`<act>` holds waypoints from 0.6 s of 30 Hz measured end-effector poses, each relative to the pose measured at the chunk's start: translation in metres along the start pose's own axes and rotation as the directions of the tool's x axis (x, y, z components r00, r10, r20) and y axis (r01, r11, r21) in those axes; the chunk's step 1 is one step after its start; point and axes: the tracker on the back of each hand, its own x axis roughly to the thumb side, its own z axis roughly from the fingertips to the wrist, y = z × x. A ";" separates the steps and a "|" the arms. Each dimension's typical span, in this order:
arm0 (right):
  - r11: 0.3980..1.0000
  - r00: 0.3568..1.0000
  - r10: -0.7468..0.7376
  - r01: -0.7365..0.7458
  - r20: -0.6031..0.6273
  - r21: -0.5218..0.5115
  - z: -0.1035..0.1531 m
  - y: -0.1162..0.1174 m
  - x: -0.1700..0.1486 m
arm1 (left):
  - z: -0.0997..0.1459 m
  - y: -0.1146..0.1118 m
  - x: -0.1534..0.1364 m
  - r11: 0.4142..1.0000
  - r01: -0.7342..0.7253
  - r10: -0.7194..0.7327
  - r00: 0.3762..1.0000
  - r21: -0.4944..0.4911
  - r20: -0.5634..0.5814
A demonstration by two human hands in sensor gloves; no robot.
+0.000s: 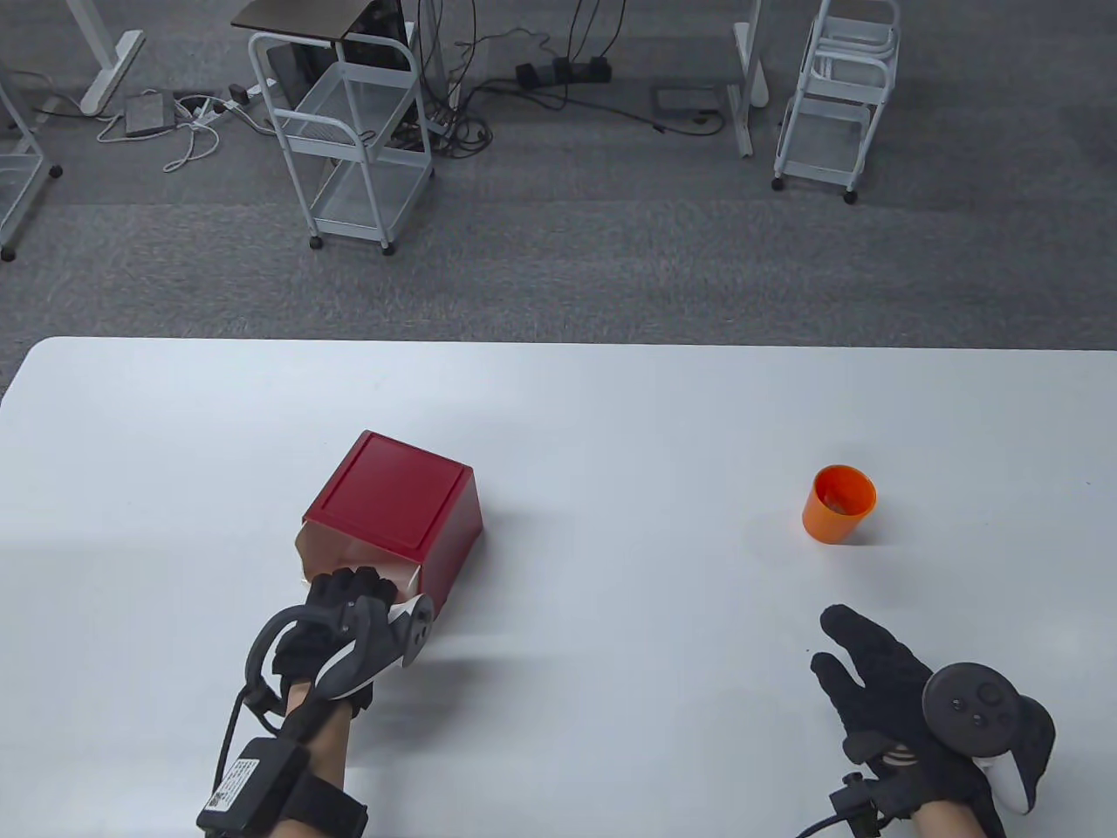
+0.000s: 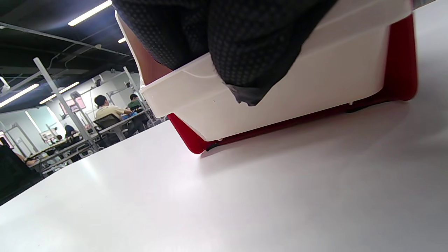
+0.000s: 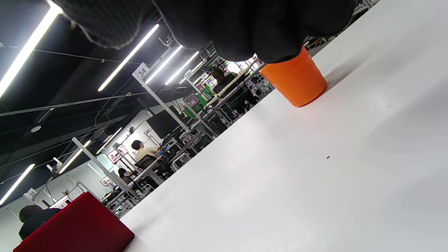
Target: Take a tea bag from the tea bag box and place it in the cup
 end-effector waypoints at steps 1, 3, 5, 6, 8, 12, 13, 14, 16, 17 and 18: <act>1.000 1.000 0.000 0.000 0.000 0.000 0.000 0.000 0.000 | -0.001 0.001 0.000 1.000 -0.003 0.003 1.000 0.003 -0.002; 1.000 1.000 0.000 0.000 0.000 0.000 0.000 0.000 0.000 | -0.004 0.002 0.001 1.000 -0.009 0.009 1.000 0.009 -0.011; 1.000 1.000 0.000 0.000 0.000 0.000 0.000 0.000 0.000 | -0.007 0.004 0.002 1.000 -0.013 0.013 1.000 0.006 -0.021; 1.000 1.000 0.000 0.000 0.000 0.000 0.000 0.000 0.000 | -0.008 0.004 0.002 1.000 -0.012 0.012 1.000 -0.001 -0.024; 1.000 1.000 0.000 0.000 0.000 0.000 0.000 0.000 0.000 | -0.009 0.004 0.001 1.000 -0.016 0.016 0.999 -0.001 -0.032; 1.000 1.000 0.001 -0.001 -0.008 -0.001 0.000 -0.002 0.000 | -0.008 0.004 0.000 1.000 -0.020 0.020 0.999 -0.001 -0.037; 1.000 1.000 0.001 -0.001 -0.007 -0.001 0.000 -0.002 -0.001 | -0.006 0.005 -0.001 1.000 -0.019 0.019 0.999 0.006 -0.034; 1.000 1.000 0.001 -0.001 -0.007 0.000 0.000 -0.002 -0.001 | -0.005 0.005 -0.001 1.000 -0.018 0.019 0.999 0.011 -0.033; 1.000 1.000 0.001 -0.001 -0.006 -0.001 0.000 -0.002 -0.001 | 0.000 0.008 -0.005 1.000 -0.024 0.025 0.999 0.018 -0.044; 1.000 1.000 0.000 0.000 -0.005 -0.002 0.000 -0.002 -0.001 | 0.005 0.011 -0.009 0.999 -0.041 0.043 0.998 0.029 -0.052; 1.000 1.000 -0.002 0.002 -0.002 -0.004 0.000 -0.003 0.000 | 0.010 0.015 -0.013 0.997 -0.068 0.071 0.996 0.040 -0.061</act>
